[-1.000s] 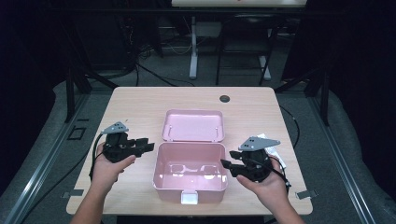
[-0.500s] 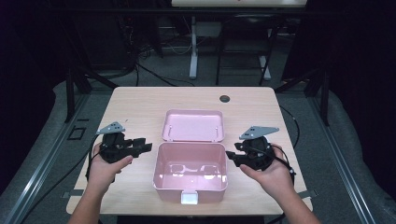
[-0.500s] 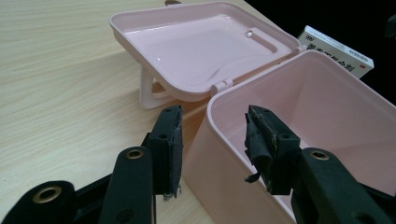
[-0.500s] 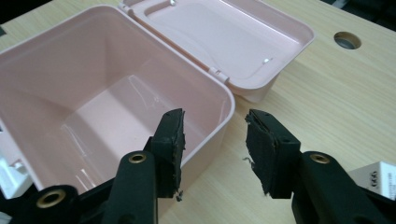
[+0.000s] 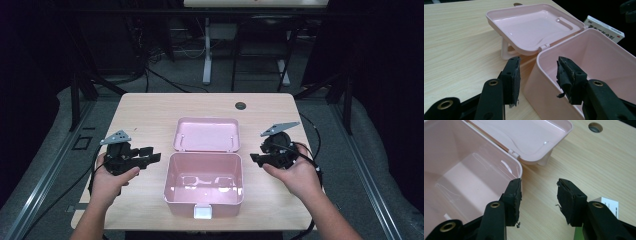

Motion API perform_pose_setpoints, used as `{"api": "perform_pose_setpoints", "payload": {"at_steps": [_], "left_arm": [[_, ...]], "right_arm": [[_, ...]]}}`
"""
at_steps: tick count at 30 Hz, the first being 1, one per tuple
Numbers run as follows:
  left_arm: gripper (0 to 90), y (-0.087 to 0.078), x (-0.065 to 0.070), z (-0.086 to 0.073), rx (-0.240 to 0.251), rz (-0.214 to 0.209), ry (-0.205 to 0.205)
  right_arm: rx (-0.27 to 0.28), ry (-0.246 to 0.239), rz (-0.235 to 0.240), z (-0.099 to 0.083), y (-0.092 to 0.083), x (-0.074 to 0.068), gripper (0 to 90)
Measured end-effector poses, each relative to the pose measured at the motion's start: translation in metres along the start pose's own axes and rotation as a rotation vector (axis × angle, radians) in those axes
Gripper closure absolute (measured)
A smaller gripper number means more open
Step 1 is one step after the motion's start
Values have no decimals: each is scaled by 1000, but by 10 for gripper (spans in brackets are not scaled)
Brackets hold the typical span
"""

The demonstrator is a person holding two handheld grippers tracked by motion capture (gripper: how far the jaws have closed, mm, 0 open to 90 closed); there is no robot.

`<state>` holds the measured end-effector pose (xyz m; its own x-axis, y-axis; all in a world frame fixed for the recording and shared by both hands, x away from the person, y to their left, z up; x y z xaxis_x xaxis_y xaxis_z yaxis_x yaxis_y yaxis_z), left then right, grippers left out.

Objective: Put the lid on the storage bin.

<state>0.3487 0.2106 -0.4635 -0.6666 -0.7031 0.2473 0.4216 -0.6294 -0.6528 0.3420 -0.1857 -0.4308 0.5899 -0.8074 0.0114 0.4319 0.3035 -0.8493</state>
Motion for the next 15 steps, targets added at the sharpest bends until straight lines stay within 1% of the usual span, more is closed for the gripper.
{"api": "perform_pose_setpoints", "payload": {"at_steps": [2, 4, 5, 6, 8, 11, 12, 15], "left_arm": [[534, 0, 0, 1, -13, 9, 10], [515, 0, 1, 2, -19, 21, 10], [513, 0, 1, 1, -21, 19, 8], [505, 0, 1, 1, -23, 15, 10], [505, 1, 2, 1, -28, 3, 13], [490, 2, 2, 1, -40, 13, 31], [480, 2, 2, 1, -49, 18, 43], [474, 3, 3, 1, -60, 16, 45]], "right_arm": [[-19, 6, 0, 1, 2, 3, 526], [-36, 8, -2, 1, 4, 6, 517], [-43, 15, 0, 1, 4, 7, 510], [-46, 10, -4, 2, 5, 9, 509], [-51, 20, -12, 3, 6, 12, 507], [-78, 32, -16, 3, 8, 18, 496], [-84, 33, -24, 3, 8, 20, 498], [-88, 42, -39, 2, 8, 26, 505]]}}
Point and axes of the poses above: each handheld gripper's, and its own axes: y roughly forward along the jaws, z roughly out of its top, x roughly to its right, the point moved 3 cm from there along y, roughly forward along the jaws, and after that the axes turned 9 degrees about -x, right-handed, at the moved point
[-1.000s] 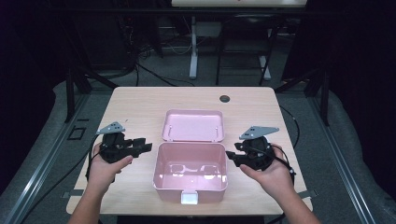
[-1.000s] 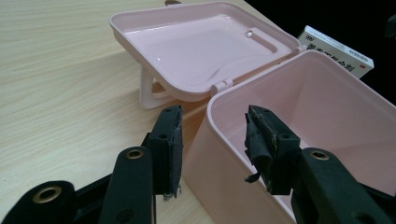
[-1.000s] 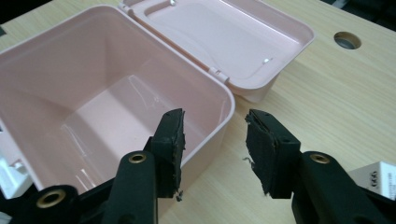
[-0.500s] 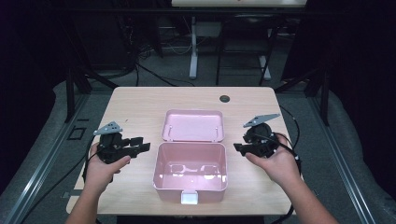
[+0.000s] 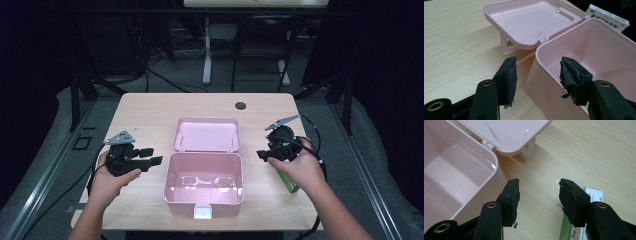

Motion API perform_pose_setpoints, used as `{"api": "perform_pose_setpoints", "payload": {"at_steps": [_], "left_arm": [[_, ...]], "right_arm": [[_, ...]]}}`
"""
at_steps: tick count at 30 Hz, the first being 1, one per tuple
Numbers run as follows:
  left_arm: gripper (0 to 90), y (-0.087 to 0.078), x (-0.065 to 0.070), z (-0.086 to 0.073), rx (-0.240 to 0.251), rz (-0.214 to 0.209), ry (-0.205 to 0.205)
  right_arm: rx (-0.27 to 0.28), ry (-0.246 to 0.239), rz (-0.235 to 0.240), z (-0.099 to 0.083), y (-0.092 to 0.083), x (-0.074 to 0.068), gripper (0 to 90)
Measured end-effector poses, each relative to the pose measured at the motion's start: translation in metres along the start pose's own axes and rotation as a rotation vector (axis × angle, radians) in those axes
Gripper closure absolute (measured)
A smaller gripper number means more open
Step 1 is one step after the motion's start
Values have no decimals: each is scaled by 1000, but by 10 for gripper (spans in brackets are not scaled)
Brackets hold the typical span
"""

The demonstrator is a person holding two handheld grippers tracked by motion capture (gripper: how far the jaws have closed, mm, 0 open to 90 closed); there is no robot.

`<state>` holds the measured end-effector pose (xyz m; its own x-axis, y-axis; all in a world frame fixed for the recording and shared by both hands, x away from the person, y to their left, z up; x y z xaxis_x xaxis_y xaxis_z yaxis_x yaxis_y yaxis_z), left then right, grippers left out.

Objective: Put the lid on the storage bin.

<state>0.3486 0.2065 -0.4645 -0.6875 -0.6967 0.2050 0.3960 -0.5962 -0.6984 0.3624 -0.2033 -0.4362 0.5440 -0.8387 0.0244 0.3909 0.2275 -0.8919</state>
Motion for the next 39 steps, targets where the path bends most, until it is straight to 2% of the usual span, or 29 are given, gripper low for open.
{"api": "perform_pose_setpoints", "payload": {"at_steps": [2, 6, 9, 11, 12, 16, 25, 29, 39], "left_arm": [[468, 1, 0, 0, 2, 5, 1], [469, 0, 0, 0, 2, 19, 9], [469, 0, 0, 0, -7, 7, -12], [471, 1, 0, -1, -17, 33, -6], [470, 1, -1, -1, -23, 36, -3], [451, 1, 0, -1, -32, 33, -13], [463, 1, -4, -2, -39, 39, -21], [477, -1, -4, -2, -45, 34, -23], [492, -1, -4, -2, -46, 42, -25]], "right_arm": [[2, 9, -20, 0, -1, 6, 506], [3, 36, -31, -2, -3, 15, 508], [-8, 44, -39, -3, -2, 21, 510], [-10, 50, -37, -4, -2, 25, 510], [-27, 58, -30, -5, -1, 27, 500], [-70, 59, -54, -7, 3, 33, 477], [-113, 83, -65, -10, 6, 43, 486], [-152, 91, -63, -12, 9, 48, 522], [-296, 130, -49, -16, 23, 62, 548]]}}
Point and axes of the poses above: each handheld gripper's, and its own axes: y roughly forward along the jaws, z roughly out of its top, x roughly to its right, the point moved 3 cm from there along y, roughly forward along the jaws, and after that the axes turned 9 degrees about -x, right-handed, at the moved point
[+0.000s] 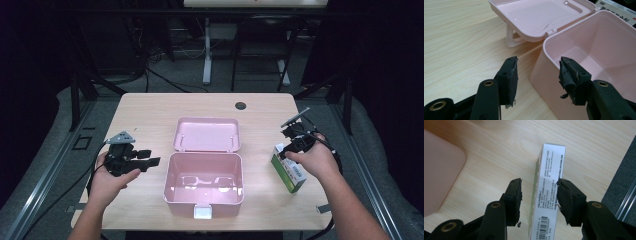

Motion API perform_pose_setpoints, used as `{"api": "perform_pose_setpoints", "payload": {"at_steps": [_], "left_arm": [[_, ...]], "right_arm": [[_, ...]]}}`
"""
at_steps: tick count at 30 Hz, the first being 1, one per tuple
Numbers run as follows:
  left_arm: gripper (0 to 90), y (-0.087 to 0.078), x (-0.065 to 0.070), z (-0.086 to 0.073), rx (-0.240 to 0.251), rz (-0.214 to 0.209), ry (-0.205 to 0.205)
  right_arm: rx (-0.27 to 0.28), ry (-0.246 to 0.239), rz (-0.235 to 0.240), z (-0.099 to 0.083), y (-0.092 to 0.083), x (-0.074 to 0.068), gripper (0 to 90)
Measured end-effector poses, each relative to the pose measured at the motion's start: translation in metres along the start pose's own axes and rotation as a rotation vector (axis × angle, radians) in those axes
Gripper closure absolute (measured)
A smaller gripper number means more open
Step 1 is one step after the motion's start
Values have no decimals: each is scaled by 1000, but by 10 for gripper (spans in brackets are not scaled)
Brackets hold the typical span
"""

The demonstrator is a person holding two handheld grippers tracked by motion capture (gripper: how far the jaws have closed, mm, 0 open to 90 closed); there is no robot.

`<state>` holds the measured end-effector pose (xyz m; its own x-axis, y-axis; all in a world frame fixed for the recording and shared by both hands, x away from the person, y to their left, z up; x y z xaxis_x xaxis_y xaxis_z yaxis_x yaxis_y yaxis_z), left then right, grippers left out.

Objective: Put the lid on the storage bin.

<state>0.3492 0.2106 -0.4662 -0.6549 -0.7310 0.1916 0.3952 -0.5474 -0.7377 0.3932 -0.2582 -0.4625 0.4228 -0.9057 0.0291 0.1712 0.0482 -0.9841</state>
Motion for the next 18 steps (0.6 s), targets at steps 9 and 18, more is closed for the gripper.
{"api": "perform_pose_setpoints", "payload": {"at_steps": [9, 18], "left_arm": [[498, 0, 0, 0, -3, -3, 3], [498, 0, -1, 0, -3, -5, 2]], "right_arm": [[-105, 13, -11, 4, 12, 5, 551], [-154, 23, -13, 6, 22, 10, 549]]}}
Point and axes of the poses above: each handheld gripper's, and its own axes: y roughly forward along the jaws, z roughly out of its top, x roughly to its right, the point moved 3 cm from there along y, roughly forward along the jaws, and after that the axes turned 9 degrees about -x, right-handed, at the moved point
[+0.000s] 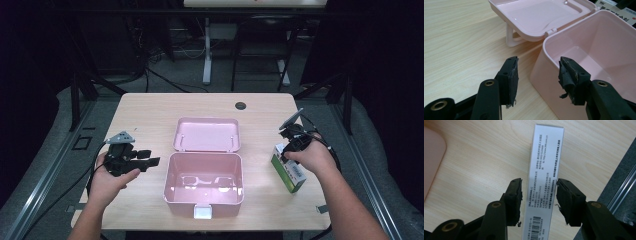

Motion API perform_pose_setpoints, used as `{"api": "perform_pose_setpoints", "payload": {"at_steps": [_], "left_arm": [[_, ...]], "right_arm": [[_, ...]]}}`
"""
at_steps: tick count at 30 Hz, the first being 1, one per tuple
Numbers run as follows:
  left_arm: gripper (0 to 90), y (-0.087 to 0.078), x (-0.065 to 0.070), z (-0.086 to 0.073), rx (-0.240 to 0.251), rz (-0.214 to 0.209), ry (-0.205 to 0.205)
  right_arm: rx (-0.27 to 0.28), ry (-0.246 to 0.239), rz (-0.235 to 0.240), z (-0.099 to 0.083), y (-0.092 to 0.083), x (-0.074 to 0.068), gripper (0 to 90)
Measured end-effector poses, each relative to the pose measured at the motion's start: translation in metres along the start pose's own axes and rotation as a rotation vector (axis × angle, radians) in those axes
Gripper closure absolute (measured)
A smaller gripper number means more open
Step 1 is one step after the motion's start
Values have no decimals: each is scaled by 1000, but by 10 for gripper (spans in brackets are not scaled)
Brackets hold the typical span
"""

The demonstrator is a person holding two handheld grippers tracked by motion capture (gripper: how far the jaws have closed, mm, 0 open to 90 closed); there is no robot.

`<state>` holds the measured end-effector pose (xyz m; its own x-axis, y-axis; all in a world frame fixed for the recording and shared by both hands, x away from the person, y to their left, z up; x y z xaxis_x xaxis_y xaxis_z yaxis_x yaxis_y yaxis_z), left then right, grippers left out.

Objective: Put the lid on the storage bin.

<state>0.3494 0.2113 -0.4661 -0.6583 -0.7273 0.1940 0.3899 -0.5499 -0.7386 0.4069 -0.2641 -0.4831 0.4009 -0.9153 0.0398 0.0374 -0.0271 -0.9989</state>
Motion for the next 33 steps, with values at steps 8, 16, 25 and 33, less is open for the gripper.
{"api": "perform_pose_setpoints", "payload": {"at_steps": [8, 16, 25, 33], "left_arm": [[498, -1, -1, 0, 3, 3, -5], [498, -1, -3, -1, 6, 3, -13], [499, -1, -3, -1, 6, 1, -16], [499, 0, -3, -1, 1, 0, -16]], "right_arm": [[-35, 8, 12, 0, 10, 3, 587], [-31, -9, 29, -3, 11, 2, 617], [-44, -91, 17, -13, 10, -9, 616], [-92, -87, 26, -15, 15, -8, 583]]}}
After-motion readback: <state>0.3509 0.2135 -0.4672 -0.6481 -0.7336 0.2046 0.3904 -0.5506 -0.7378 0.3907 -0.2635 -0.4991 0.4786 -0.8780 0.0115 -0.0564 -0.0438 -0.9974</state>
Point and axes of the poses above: each handheld gripper's, and its own axes: y roughly forward along the jaws, z roughly out of its top, x roughly to its right, the point moved 3 cm from there along y, roughly forward along the jaws, and after that the axes turned 9 degrees about -x, right-handed, at the moved point
